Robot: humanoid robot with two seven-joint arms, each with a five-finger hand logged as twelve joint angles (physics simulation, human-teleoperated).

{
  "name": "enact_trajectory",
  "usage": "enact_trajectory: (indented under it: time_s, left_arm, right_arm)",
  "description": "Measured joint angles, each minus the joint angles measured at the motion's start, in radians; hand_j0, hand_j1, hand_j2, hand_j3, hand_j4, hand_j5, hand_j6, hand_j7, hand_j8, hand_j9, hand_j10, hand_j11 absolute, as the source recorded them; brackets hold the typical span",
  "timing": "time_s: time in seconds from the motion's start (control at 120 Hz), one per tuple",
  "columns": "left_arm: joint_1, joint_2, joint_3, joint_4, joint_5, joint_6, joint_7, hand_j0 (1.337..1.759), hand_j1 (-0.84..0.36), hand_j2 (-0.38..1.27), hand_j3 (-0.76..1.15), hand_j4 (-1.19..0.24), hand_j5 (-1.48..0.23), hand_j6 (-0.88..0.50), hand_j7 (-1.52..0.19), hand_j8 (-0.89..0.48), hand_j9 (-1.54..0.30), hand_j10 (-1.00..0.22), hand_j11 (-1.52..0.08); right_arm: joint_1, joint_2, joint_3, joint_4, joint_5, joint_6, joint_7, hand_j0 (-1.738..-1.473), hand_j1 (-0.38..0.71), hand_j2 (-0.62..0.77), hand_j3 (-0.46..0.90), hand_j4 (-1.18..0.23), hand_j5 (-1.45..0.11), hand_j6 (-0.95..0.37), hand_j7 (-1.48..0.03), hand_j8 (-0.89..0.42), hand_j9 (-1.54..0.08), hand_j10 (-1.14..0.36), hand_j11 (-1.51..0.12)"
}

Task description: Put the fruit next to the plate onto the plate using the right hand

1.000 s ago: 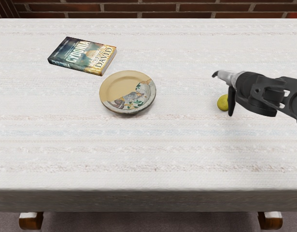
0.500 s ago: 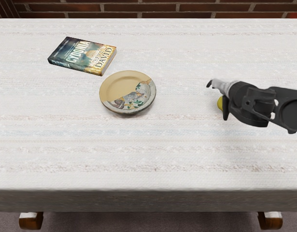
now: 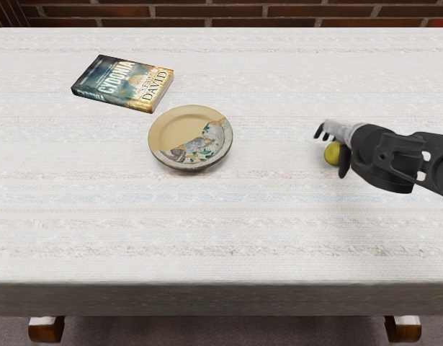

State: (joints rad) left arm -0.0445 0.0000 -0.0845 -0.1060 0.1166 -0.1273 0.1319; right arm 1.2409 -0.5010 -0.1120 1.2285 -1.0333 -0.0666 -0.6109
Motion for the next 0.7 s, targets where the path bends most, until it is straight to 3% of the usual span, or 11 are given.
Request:
enact_trajectory:
  time_s: [0.7]
  left_arm:
    - [0.0, 0.0, 0.0, 0.0, 0.0, 0.0, 0.0, 1.658, 0.34, 0.0, 0.0, -0.01, -0.01, -0.01, -0.01, -0.01, -0.01, -0.01, -0.01]
  right_arm:
    - [-0.05, 0.036, 0.004, -0.054, -0.043, -0.1, 0.0, -1.658, 0.06, -0.07, 0.0, -0.35, -0.45, -0.35, -0.45, -0.35, -0.45, -0.35, -0.45]
